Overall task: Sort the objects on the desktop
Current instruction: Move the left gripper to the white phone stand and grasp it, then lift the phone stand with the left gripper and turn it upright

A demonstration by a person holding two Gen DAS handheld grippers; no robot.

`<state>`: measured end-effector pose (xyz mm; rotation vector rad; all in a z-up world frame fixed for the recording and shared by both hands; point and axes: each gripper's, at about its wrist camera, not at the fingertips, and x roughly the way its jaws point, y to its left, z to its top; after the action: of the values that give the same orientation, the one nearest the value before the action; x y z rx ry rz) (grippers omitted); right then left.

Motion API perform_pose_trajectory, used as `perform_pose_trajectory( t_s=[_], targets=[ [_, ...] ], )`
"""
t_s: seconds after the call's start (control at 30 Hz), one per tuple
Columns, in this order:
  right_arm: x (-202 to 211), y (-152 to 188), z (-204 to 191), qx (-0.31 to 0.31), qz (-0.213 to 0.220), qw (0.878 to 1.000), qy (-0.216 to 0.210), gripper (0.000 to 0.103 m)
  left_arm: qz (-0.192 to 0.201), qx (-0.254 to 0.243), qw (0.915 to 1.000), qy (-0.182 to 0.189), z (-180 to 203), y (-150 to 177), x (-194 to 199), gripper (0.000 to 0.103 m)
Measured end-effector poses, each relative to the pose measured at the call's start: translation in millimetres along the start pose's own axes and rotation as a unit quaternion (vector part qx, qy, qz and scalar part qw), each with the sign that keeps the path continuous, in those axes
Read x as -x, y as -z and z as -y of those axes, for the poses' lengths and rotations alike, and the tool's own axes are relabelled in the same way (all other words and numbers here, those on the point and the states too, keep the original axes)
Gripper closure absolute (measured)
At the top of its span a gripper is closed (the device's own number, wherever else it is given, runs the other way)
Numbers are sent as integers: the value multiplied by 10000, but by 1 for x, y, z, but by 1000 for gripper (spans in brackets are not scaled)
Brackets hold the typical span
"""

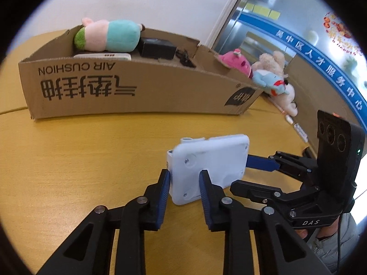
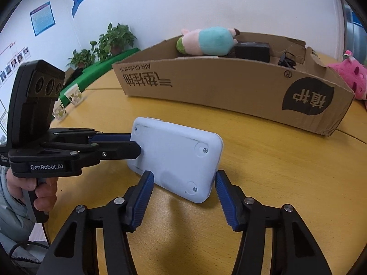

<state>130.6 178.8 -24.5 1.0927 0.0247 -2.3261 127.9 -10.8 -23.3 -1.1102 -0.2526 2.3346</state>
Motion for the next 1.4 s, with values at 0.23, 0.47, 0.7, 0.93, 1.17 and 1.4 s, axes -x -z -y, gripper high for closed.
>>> perform_pose_trajectory(
  t_s=[0.23,0.47,0.7,0.93,1.17,1.4],
  targets=[
    [22,6,0,75,415,9988,-256,48,166,-299,9989,331,7,-2,11,78],
    [27,12,-3,224,412,9984,-310,48,84,-150,9971,741,2,1,18,78],
    [39,24,-9,403,249,9985,-288,48,-206,-40,9966,800,-4,8,23,78],
    [33,33,3,-385,-124,9992,3,48,-732,-253,9958,498,7,20,9,78],
    [14,38,-17,-161,-201,9996,117,47,-890,-191,9951,382,6,25,-2,74],
    [15,34,-6,-275,-188,9994,108,59,-971,-111,9947,335,7,28,-4,72]
  ],
)
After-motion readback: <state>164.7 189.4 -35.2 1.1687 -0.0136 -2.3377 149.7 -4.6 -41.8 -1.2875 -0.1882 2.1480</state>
